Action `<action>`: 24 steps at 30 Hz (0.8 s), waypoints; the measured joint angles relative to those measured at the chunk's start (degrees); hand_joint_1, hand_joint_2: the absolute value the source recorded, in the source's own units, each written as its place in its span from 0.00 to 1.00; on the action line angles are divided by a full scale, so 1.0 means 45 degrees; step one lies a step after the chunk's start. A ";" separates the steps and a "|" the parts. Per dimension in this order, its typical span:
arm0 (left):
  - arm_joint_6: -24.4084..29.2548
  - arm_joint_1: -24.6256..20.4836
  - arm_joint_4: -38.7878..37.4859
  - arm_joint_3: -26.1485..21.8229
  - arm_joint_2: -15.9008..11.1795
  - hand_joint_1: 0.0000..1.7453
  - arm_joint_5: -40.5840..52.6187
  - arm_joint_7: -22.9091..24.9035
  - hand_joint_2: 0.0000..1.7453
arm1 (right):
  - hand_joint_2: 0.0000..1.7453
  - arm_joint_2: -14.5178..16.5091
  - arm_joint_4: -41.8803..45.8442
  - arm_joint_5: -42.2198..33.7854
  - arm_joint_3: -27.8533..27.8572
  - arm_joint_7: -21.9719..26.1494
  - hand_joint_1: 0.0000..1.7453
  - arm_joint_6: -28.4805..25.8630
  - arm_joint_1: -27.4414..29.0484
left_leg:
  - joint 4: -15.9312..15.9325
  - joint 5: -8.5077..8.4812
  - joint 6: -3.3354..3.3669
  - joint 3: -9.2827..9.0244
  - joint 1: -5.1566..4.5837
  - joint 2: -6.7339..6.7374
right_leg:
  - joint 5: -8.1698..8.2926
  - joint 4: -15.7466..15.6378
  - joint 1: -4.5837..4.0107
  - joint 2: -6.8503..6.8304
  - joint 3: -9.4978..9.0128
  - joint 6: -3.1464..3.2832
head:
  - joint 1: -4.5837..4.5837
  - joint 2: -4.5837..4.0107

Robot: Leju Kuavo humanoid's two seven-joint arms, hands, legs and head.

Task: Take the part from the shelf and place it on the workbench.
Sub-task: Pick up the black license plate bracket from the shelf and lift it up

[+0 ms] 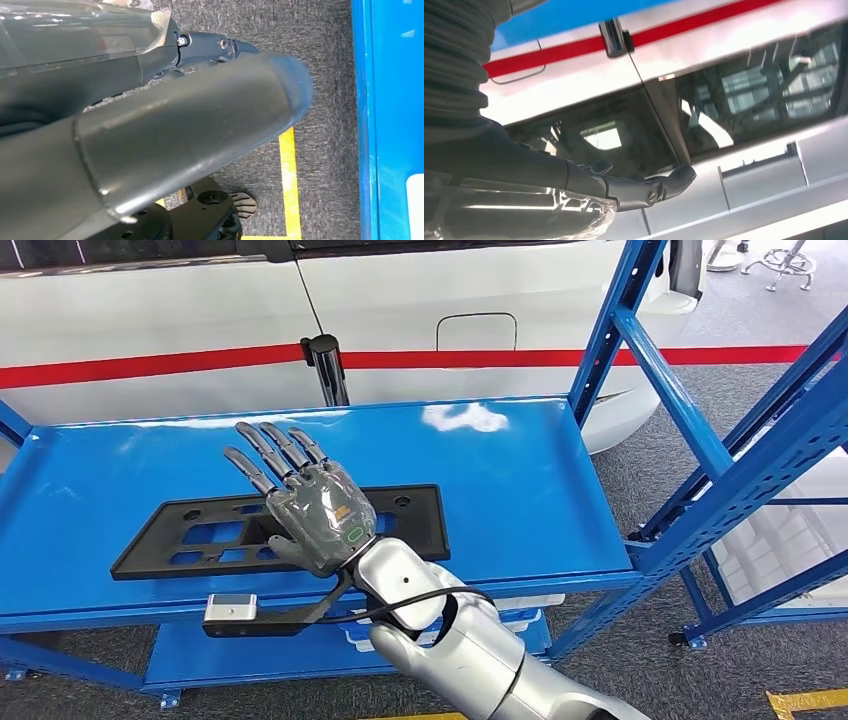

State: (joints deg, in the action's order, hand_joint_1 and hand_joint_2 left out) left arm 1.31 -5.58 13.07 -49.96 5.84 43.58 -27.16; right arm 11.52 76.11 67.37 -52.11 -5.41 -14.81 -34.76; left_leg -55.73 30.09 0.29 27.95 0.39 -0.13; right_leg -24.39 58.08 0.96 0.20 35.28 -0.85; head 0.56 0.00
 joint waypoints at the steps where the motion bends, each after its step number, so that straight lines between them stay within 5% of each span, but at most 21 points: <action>1: 0.0004 0.0020 0.0000 0.0000 0.0000 0.00 -0.0005 -0.0013 0.00 | 1.00 -0.0080 0.0352 0.0041 0.0097 0.0019 0.00 -0.0007 0.0109 | 0.0000 0.0002 -0.0001 0.0002 0.0000 0.0002 | 0.0000 0.0000 0.0000 0.0001 0.0000 0.0000 | 0.0001 0.0000; 10: 0.0011 0.0095 0.0000 0.0009 -0.0005 0.00 0.0022 -0.0068 0.00 | 1.00 -0.0791 0.2391 -0.0022 0.0480 0.0370 0.00 0.0830 0.1296 | 0.0001 0.0005 -0.0001 0.0007 0.0001 0.0002 | 0.0000 -0.0002 0.0001 0.0001 -0.0002 0.0000 | 0.0002 -0.0002; 24: -0.0042 0.0086 0.0000 0.0350 -0.0148 0.00 0.0273 0.0120 0.00 | 1.00 -0.1085 0.1580 0.0308 0.0369 -0.0112 0.00 0.1290 0.1860 | 0.0001 0.0004 -0.0002 0.0008 0.0002 0.0001 | 0.0000 -0.0002 0.0000 0.0000 -0.0002 0.0000 | 0.0002 -0.0001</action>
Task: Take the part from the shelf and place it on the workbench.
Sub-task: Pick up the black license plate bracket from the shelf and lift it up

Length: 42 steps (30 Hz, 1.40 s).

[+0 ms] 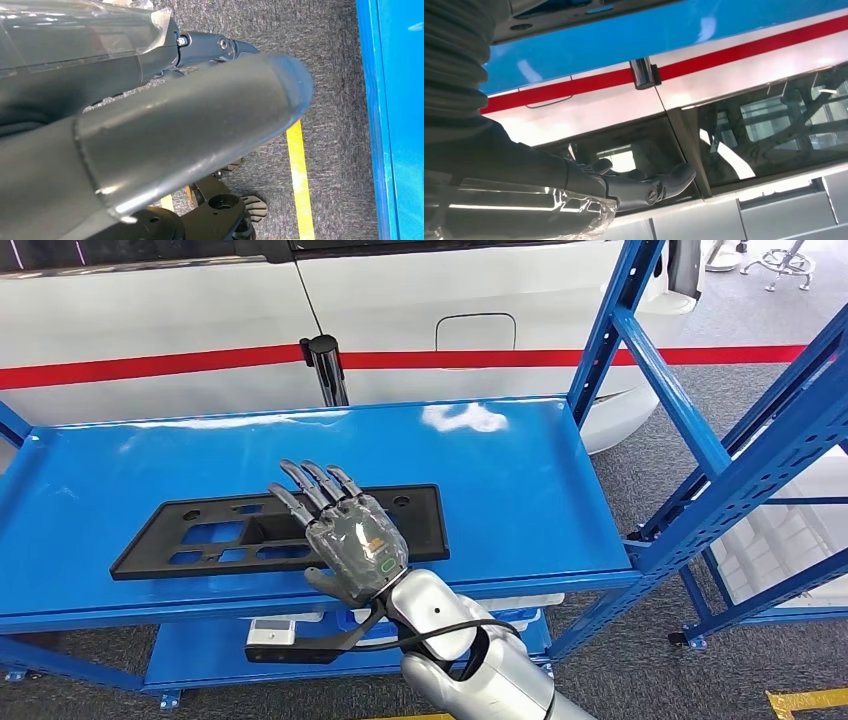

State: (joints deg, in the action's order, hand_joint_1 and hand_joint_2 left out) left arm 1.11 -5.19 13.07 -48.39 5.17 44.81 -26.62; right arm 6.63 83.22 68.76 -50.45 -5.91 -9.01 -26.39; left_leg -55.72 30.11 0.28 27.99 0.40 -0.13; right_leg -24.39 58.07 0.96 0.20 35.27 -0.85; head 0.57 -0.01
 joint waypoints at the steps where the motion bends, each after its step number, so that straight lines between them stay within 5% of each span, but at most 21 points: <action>1: -0.0011 -0.0009 0.0000 0.0011 -0.0004 0.00 0.0009 0.0026 0.00 | 1.00 0.0001 -0.0067 -0.0009 -0.0009 -0.0027 0.00 0.0040 -0.0001 | 0.0000 0.0000 0.0000 0.0001 0.0000 0.0000 | 0.0000 0.0000 0.0000 0.0000 0.0000 0.0000 | -0.0001 0.0000; 22: -0.0151 -0.0111 0.0000 0.0204 -0.0085 0.00 -0.0075 0.0338 0.00 | 1.00 0.1086 -0.3724 -0.0244 -0.0203 -0.0837 0.00 0.0715 -0.0982 | -0.0001 -0.0001 -0.0001 -0.0004 0.0000 0.0000 | 0.0000 0.0000 0.0000 0.0000 -0.0003 0.0000 | -0.0001 -0.0001; 40: -0.0194 -0.0168 0.0000 0.0213 -0.0110 0.00 -0.0244 0.0480 0.00 | 1.00 0.1730 -0.6504 0.0057 0.0083 -0.1466 0.00 -0.0250 -0.1817 | -0.0001 -0.0001 -0.0001 -0.0014 0.0000 0.0001 | 0.0000 0.0001 -0.0001 0.0000 -0.0003 0.0000 | 0.0000 0.0000; 42: -0.0194 -0.0169 0.0000 0.0217 -0.0113 0.00 -0.0262 0.0491 0.00 | 1.00 0.1770 -0.6777 0.0164 0.0137 -0.1541 0.31 -0.0323 -0.1862 | -0.0001 -0.0001 -0.0001 -0.0016 0.0000 0.0001 | 0.0000 0.0001 -0.0001 0.0001 -0.0003 0.0000 | -0.0001 -0.0001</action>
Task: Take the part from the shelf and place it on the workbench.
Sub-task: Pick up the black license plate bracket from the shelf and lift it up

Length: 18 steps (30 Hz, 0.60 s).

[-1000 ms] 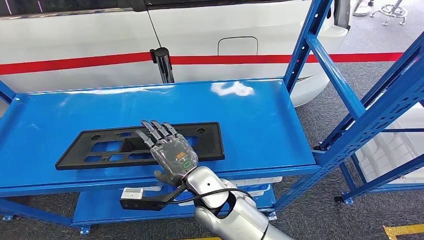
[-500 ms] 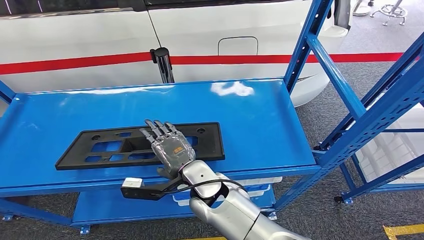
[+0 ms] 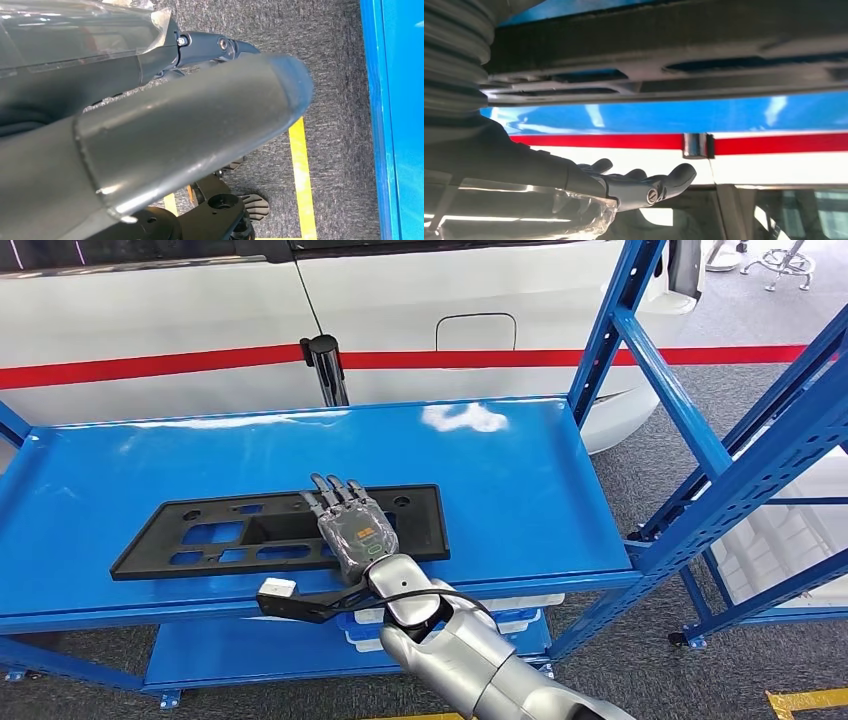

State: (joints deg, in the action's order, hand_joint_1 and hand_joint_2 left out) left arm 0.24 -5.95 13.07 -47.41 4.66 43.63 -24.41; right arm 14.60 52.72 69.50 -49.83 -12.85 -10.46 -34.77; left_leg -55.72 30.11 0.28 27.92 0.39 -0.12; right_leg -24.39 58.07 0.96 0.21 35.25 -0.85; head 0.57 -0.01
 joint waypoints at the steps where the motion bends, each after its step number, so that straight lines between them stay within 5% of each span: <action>1: 0.0001 -0.0002 0.0000 0.0005 -0.0001 0.00 -0.0005 0.0006 0.00 | 1.00 0.0021 -0.0127 0.0037 0.0029 -0.0033 0.52 -0.0019 -0.0027 | 0.0000 0.0000 0.0000 0.0000 0.0000 0.0000 | 0.0000 0.0000 0.0000 0.0000 0.0000 0.0000 | 0.0000 0.0001; 2: 0.0002 -0.0005 0.0000 0.0012 -0.0001 0.00 -0.0006 0.0013 0.00 | 1.00 0.0038 -0.0245 0.0059 0.0054 -0.0055 0.75 -0.0031 -0.0056 | 0.0000 0.0000 0.0000 0.0000 0.0000 0.0000 | 0.0000 0.0000 0.0000 0.0000 0.0000 0.0000 | 0.0000 0.0001; 3: 0.0004 -0.0009 0.0000 0.0022 -0.0001 0.00 -0.0011 0.0022 0.00 | 1.00 0.0057 -0.0350 0.0070 0.0080 -0.0064 0.88 -0.0039 -0.0079 | 0.0000 0.0000 0.0000 0.0000 0.0000 0.0000 | 0.0000 0.0000 0.0000 0.0000 -0.0001 0.0000 | 0.0000 0.0001; 5: 0.0007 -0.0013 0.0000 0.0049 -0.0001 0.00 -0.0034 0.0047 0.00 | 1.00 0.0106 -0.0555 0.0064 0.0154 -0.0067 0.97 -0.0047 -0.0106 | 0.0000 0.0000 0.0000 0.0001 -0.0001 0.0000 | 0.0000 0.0000 0.0001 0.0000 -0.0003 0.0000 | 0.0000 0.0002; 18: 0.0134 0.0005 0.0000 0.0078 -0.0006 0.00 -0.0291 0.0036 0.00 | 1.00 0.0237 -0.0981 -0.0147 0.0488 0.0341 1.00 -0.0486 -0.0275 | 0.0001 0.0000 0.0000 -0.0015 0.0000 -0.0001 | -0.0001 0.0000 0.0000 -0.0001 -0.0028 0.0000 | 0.0000 0.0000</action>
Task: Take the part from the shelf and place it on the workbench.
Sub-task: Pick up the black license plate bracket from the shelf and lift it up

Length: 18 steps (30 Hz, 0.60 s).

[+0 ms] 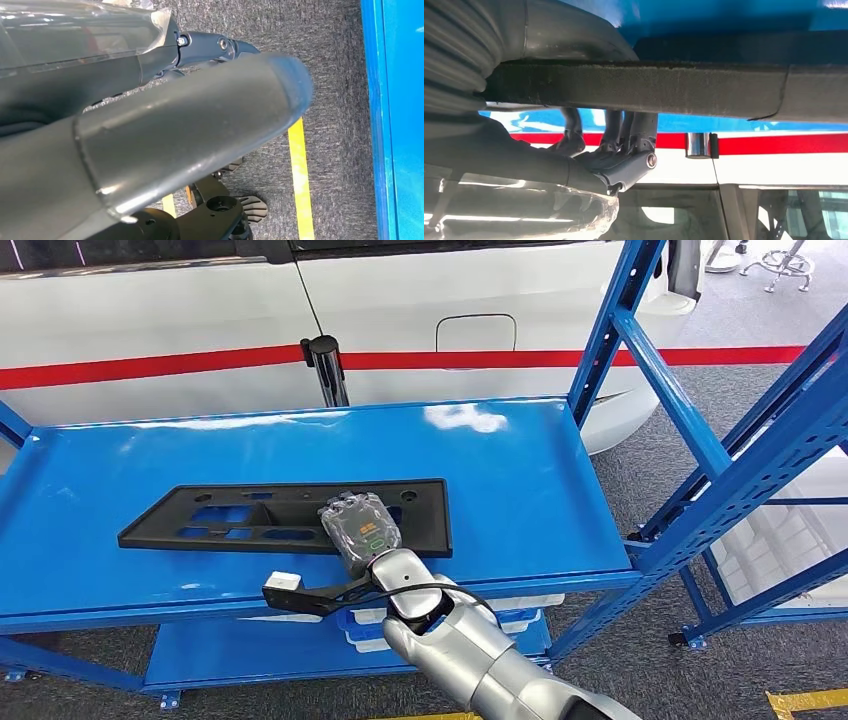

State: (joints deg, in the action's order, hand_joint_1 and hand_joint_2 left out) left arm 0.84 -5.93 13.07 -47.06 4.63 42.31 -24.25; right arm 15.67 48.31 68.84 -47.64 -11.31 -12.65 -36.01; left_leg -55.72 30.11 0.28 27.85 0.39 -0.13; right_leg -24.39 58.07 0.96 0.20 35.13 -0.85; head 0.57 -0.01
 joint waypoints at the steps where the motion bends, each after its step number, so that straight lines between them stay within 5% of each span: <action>1: 0.0016 0.0003 0.0000 -0.0001 0.0000 0.00 -0.0026 -0.0013 0.00 | 1.00 0.0004 0.0018 -0.0028 0.0044 0.0037 1.00 -0.0067 0.0000 | 0.0000 0.0000 0.0000 -0.0002 0.0000 0.0000 | 0.0000 0.0000 0.0000 0.0000 -0.0002 0.0000 | 0.0000 0.0000; 9: 0.0189 0.0059 0.0000 -0.0002 0.0002 0.00 -0.0221 -0.0164 0.00 | 1.00 -0.0128 0.1307 -0.0886 0.0731 0.0775 1.00 -0.1095 0.0377 | -0.0002 0.0000 0.0000 -0.0003 -0.0001 0.0002 | 0.0000 0.0000 0.0001 0.0001 -0.0004 0.0000 | 0.0000 -0.0001; 18: 0.0357 0.0239 0.0000 -0.0006 0.0006 0.00 -0.0458 -0.0371 0.00 | 1.00 -0.0701 0.5549 -0.3680 0.2146 0.2090 1.00 -0.1041 0.1129 | -0.0001 0.0001 0.0001 0.0003 -0.0001 -0.0001 | 0.0000 -0.0001 0.0001 -0.0001 0.0000 -0.0001 | 0.0000 0.0003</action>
State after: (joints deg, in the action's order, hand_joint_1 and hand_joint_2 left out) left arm 2.45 -4.85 13.07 -47.09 4.66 40.26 -25.92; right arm 12.51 73.28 52.28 -37.98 -1.91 -17.33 -30.92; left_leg -55.73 30.11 0.28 27.86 0.39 -0.13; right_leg -24.39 58.07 0.96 0.20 35.13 -0.85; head 0.57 0.00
